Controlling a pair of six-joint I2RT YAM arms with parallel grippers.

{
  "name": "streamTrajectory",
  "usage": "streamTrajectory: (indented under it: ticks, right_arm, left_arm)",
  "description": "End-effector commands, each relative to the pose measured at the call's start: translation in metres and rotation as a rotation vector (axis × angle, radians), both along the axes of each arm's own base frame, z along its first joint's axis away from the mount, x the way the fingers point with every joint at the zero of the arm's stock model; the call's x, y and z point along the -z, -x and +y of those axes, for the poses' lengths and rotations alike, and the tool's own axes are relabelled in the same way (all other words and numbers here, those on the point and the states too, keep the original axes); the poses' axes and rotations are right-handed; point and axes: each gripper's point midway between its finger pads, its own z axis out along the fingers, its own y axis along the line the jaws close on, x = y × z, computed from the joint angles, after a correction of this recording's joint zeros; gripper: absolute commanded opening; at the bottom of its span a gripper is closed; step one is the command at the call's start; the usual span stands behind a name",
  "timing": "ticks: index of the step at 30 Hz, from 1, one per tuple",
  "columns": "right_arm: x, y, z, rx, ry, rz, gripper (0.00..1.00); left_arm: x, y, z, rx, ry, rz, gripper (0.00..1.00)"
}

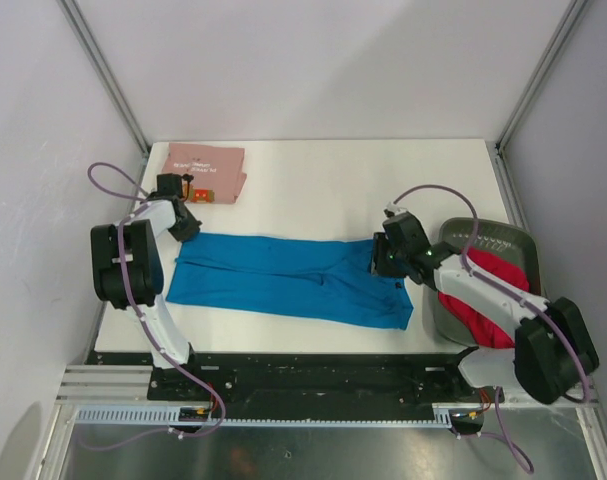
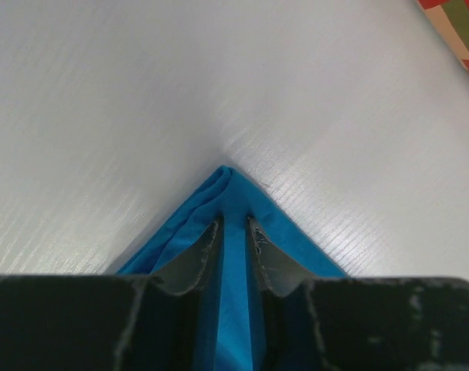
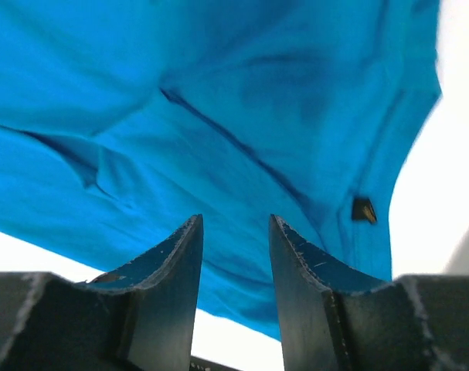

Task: Fold and stack the t-shirts
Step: Fold the other side of the tshirt into a rectangle

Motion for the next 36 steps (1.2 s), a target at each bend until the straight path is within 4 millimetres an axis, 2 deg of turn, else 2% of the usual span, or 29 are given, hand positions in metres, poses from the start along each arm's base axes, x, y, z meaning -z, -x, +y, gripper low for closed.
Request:
streamTrajectory:
  ticks: [1, 3, 6, 8, 10, 11, 16, 19, 22, 25, 27, 30, 33, 36]
  right_arm:
    - [-0.020, -0.048, 0.036, -0.091, -0.036, -0.123, 0.44]
    - [-0.019, -0.060, 0.043, -0.105, -0.023, -0.127, 0.45]
    - [-0.016, -0.069, 0.042, -0.081, 0.008, -0.110, 0.44]
    - [-0.015, -0.069, 0.036, -0.039, 0.022, -0.095, 0.44]
    - [-0.014, -0.066, 0.024, 0.019, 0.041, -0.071, 0.43]
    - [-0.013, -0.064, 0.017, 0.047, 0.055, -0.060, 0.43]
    - [-0.014, -0.044, -0.008, 0.142, 0.063, -0.028, 0.43]
    - [-0.015, -0.028, -0.021, 0.184, 0.043, -0.018, 0.43]
    - [-0.006, -0.012, -0.036, 0.225, 0.020, 0.009, 0.43]
    - [0.006, 0.001, -0.048, 0.253, -0.018, 0.046, 0.43]
    - [0.012, 0.007, -0.052, 0.261, -0.041, 0.065, 0.43]
    - [0.018, 0.013, -0.052, 0.259, -0.066, 0.081, 0.43]
    - [0.022, 0.016, -0.052, 0.257, -0.077, 0.092, 0.43]
    - [0.025, 0.017, -0.051, 0.255, -0.078, 0.098, 0.43]
  left_arm:
    - [-0.022, -0.004, 0.007, 0.023, -0.017, -0.032, 0.23]
    - [-0.032, -0.007, 0.005, 0.031, -0.015, -0.058, 0.25]
    - [-0.054, -0.010, -0.001, 0.062, -0.019, -0.111, 0.30]
    - [-0.070, -0.012, -0.014, 0.109, -0.007, -0.153, 0.33]
    - [-0.083, -0.014, -0.041, 0.199, 0.012, -0.186, 0.37]
    - [-0.088, -0.014, -0.057, 0.252, 0.026, -0.199, 0.38]
    - [-0.101, 0.003, -0.179, 0.583, 0.114, -0.224, 0.43]
    - [-0.099, 0.021, -0.251, 0.771, 0.164, -0.215, 0.44]
    - [-0.095, 0.041, -0.321, 0.949, 0.197, -0.199, 0.45]
    - [-0.090, 0.056, -0.373, 1.070, 0.223, -0.187, 0.46]
    - [-0.084, 0.063, -0.396, 1.121, 0.242, -0.174, 0.46]
    - [-0.076, 0.071, -0.418, 1.169, 0.258, -0.157, 0.47]
    - [-0.068, 0.074, -0.430, 1.195, 0.269, -0.142, 0.47]
    - [-0.062, 0.076, -0.433, 1.203, 0.273, -0.128, 0.47]
